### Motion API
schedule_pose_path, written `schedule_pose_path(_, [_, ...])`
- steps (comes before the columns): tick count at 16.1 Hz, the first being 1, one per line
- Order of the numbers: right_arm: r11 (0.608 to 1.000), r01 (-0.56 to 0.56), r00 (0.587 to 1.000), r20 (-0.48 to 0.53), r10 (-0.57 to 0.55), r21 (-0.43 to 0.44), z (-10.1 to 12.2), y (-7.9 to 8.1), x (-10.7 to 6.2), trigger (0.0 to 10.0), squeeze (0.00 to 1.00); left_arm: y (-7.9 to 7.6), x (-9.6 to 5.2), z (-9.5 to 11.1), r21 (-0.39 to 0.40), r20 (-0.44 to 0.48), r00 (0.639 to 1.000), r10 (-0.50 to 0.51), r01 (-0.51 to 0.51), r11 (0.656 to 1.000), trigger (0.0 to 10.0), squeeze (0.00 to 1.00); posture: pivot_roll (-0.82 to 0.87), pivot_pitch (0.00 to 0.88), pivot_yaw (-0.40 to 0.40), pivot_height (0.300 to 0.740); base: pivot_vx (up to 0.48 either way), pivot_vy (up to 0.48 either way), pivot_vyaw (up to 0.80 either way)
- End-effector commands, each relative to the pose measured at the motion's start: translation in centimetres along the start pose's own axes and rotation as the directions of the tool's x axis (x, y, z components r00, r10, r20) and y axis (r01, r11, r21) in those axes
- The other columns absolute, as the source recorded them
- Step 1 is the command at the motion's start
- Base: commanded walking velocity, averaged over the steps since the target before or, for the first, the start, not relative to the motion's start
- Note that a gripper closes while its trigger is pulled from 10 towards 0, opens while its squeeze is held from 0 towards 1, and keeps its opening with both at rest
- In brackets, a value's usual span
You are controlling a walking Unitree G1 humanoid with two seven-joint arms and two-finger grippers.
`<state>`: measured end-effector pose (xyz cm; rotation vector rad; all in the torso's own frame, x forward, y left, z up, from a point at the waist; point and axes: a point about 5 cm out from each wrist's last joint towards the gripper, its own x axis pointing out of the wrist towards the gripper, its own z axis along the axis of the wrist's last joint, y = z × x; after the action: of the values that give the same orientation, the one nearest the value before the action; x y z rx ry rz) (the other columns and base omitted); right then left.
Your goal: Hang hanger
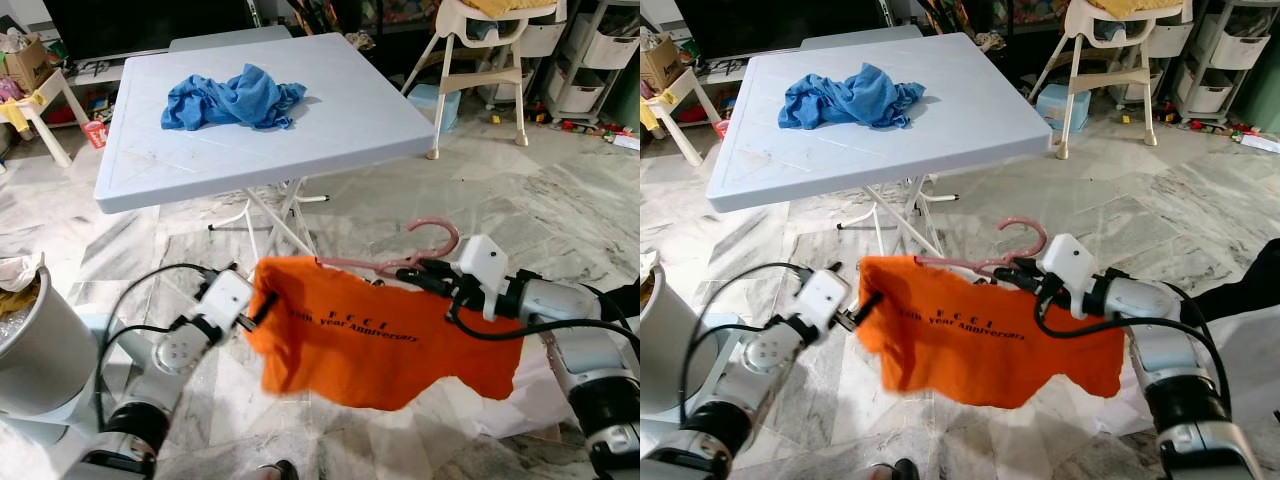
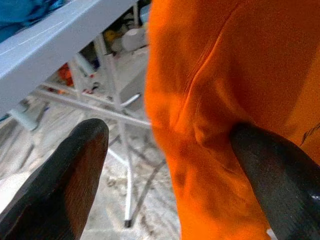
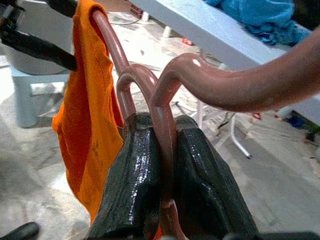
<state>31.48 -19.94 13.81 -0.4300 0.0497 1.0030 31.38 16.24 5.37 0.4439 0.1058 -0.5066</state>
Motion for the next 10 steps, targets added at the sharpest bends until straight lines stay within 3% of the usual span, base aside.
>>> schedule_pose_path(1, [1.000, -0.023, 0.999, 0.046, 0.024, -0.022, 1.3, -0.2, 0.0, 0.0, 0.00, -0.1, 0.2, 0.2, -0.001, 0.009, 1.000, -0.021, 0.021, 1.000, 10.0, 0.00, -0.14, 0.049, 0.107, 0.740, 0.000, 0.000, 0.00])
schedule_pose_path(4, [0.996, -0.093, 0.994, 0.052, 0.093, 0.003, 1.9, 0.4, -0.5, 0.0, 0.00, -1.3, 1.0, 0.4, -0.037, 0.008, 0.999, -0.049, 0.049, 0.998, 10.0, 0.00, -0.16, 0.050, 0.109, 0.740, 0.000, 0.000, 0.00])
schedule_pose_path(5, [0.994, -0.108, 0.993, 0.050, 0.107, 0.015, 2.0, 0.5, -0.8, 0.0, 0.00, -1.7, 1.2, 0.6, -0.053, 0.015, 0.997, -0.069, 0.070, 0.996, 3.1, 0.00, -0.17, 0.050, 0.110, 0.740, 0.000, 0.000, 0.00])
schedule_pose_path(6, [0.993, -0.114, 0.992, 0.049, 0.113, 0.026, 2.1, 0.5, -1.0, 0.0, 0.00, -2.0, 1.4, 0.7, -0.070, 0.023, 0.996, -0.086, 0.088, 0.994, 0.2, 0.00, -0.17, 0.051, 0.111, 0.740, 0.000, 0.000, 0.00])
schedule_pose_path(10, [0.990, -0.130, 0.992, 0.004, 0.130, 0.048, 1.7, 0.6, -2.3, 0.0, 0.00, -3.1, 1.6, 1.0, -0.115, 0.063, 0.986, -0.154, 0.161, 0.980, 0.0, 0.00, -0.18, 0.052, 0.116, 0.740, 0.000, 0.000, 0.00])
